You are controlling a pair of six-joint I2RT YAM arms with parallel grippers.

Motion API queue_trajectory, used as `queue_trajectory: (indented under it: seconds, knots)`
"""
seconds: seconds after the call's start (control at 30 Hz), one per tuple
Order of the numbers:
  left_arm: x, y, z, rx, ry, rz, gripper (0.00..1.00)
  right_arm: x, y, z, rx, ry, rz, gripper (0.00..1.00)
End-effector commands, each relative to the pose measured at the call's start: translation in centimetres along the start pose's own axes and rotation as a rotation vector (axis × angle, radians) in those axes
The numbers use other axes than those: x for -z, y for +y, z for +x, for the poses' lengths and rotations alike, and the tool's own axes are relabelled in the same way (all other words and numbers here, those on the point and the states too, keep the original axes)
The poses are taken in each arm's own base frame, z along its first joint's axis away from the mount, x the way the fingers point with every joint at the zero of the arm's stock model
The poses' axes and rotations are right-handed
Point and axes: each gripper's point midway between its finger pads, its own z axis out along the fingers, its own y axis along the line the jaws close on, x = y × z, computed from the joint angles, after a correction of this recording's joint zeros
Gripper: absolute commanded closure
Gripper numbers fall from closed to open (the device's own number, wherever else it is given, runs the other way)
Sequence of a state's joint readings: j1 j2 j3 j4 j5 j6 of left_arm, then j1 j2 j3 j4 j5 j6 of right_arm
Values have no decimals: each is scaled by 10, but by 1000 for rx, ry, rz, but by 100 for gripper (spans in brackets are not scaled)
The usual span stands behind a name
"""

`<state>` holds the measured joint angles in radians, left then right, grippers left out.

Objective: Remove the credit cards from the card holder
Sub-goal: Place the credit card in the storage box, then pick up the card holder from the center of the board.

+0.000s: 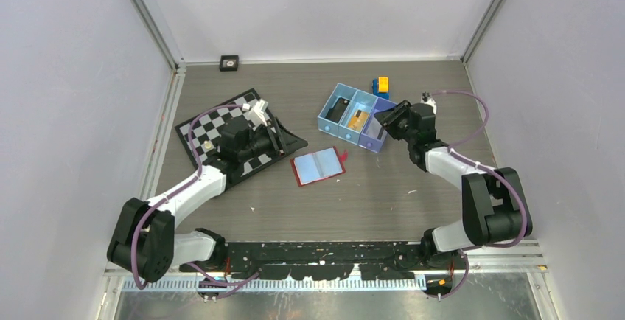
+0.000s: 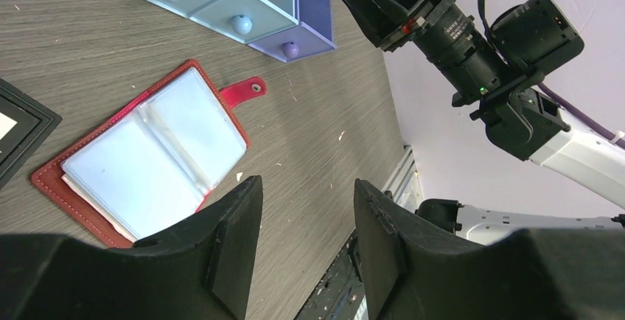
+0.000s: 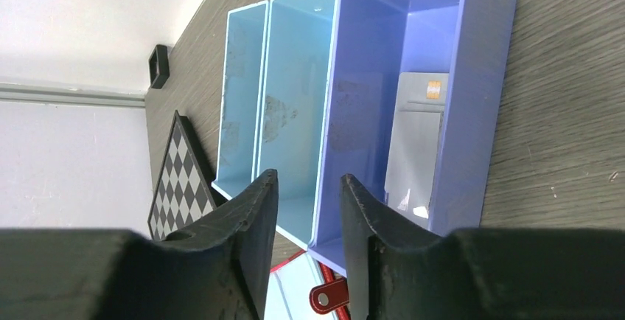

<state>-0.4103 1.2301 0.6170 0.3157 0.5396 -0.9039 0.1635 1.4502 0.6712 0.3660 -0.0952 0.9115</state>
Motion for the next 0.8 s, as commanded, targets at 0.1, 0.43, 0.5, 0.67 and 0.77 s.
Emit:
queue_trajectory:
  seconds: [0.1,0.43,0.5,0.67,0.77]
  knots:
    - [1,-4,-10,-54,-35,-3,49,28,21,-22,15,-94,-50,47]
    - [22,25,-11,-123,-48,-217,44,62,47,18,123,69,-77,31]
    - [32,31,-3,-148,-34,-248,44,69,55,36,204,105,-69,30]
    - [50,42,4,-208,-33,-315,44,74,60,85,407,190,-38,30]
    - [48,45,7,-203,-40,-302,45,73,56,103,443,246,-38,28]
